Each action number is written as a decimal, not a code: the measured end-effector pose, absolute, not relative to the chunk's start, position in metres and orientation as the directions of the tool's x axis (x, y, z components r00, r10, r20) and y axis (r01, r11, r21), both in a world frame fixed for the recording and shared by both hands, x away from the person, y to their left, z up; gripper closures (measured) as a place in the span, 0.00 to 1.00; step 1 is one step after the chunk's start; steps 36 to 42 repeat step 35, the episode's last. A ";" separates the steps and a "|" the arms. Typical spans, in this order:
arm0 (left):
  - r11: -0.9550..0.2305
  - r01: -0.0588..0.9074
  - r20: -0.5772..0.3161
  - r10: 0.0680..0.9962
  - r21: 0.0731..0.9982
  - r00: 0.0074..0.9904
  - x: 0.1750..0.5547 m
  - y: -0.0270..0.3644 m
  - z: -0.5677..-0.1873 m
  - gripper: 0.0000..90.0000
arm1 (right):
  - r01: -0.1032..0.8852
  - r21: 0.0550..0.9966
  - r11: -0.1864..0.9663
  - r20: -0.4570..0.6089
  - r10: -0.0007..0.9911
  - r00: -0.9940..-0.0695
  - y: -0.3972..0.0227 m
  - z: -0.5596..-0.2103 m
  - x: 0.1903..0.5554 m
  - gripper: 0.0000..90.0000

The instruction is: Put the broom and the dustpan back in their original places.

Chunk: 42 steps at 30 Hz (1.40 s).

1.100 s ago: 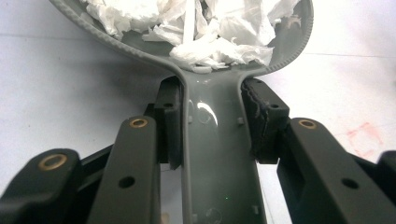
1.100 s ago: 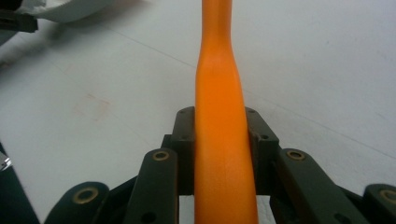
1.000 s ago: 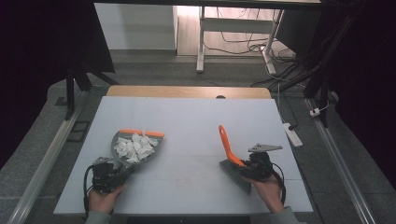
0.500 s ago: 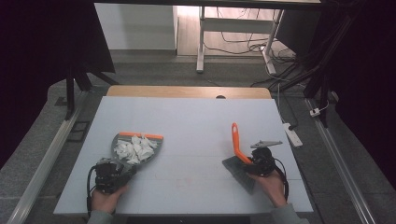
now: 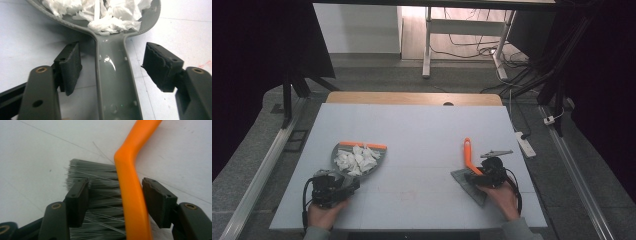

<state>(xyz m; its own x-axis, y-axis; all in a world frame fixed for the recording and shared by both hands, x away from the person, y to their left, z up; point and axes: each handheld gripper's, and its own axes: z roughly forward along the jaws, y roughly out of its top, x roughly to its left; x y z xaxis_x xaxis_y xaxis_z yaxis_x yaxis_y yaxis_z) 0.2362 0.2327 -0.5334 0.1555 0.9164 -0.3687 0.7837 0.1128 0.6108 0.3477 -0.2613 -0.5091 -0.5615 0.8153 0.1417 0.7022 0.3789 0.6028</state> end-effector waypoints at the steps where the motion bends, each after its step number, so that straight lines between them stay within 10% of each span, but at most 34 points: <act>1: 0.108 0.781 -0.364 0.917 0.616 0.160 0.235 0.234 -0.532 0.34 | 0.698 0.605 0.384 0.120 0.822 -0.556 -0.261 -0.508 0.347 0.42; 24: -0.122 0.665 -0.287 0.833 0.737 0.472 0.221 0.234 -0.509 0.34 | 0.461 0.736 0.496 0.060 0.631 -0.774 -0.247 -0.486 0.315 0.47; 42: -0.156 0.652 -0.298 0.794 0.742 0.530 0.226 0.232 -0.510 0.35 | 0.396 0.755 0.523 0.023 0.583 -0.812 -0.244 -0.485 0.311 0.48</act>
